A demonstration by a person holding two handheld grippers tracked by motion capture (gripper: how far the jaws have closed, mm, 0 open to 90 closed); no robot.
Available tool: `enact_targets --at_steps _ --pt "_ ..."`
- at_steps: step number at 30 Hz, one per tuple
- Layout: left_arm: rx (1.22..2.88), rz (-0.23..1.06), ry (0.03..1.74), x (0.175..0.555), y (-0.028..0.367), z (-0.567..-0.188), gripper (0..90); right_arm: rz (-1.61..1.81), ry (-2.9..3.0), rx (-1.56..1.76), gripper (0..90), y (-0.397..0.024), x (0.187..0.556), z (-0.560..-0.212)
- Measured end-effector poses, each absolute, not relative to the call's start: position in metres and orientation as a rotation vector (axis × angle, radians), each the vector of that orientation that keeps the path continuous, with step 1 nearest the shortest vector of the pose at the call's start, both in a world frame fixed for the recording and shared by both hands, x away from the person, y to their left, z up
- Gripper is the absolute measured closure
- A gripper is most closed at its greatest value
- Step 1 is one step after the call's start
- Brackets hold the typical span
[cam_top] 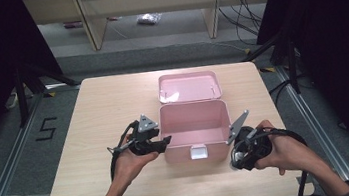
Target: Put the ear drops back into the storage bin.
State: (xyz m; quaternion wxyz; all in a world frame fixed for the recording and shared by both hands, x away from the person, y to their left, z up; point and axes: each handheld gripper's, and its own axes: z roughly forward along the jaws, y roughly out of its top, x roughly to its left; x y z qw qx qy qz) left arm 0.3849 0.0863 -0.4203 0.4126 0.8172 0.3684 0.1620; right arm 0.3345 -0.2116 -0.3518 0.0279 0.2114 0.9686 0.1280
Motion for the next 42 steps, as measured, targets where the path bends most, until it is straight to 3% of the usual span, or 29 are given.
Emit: enact_targets --at_steps 19,42 --pt "2.053 0.406 0.924 0.385 0.086 -0.421 49.2 0.436 2.982 0.645 60.3 -0.198 0.34 -0.318" --pt "2.067 0.41 0.917 0.385 0.087 -0.42 49.3 0.44 2.973 0.633 60.4 -0.177 0.372 -0.297"
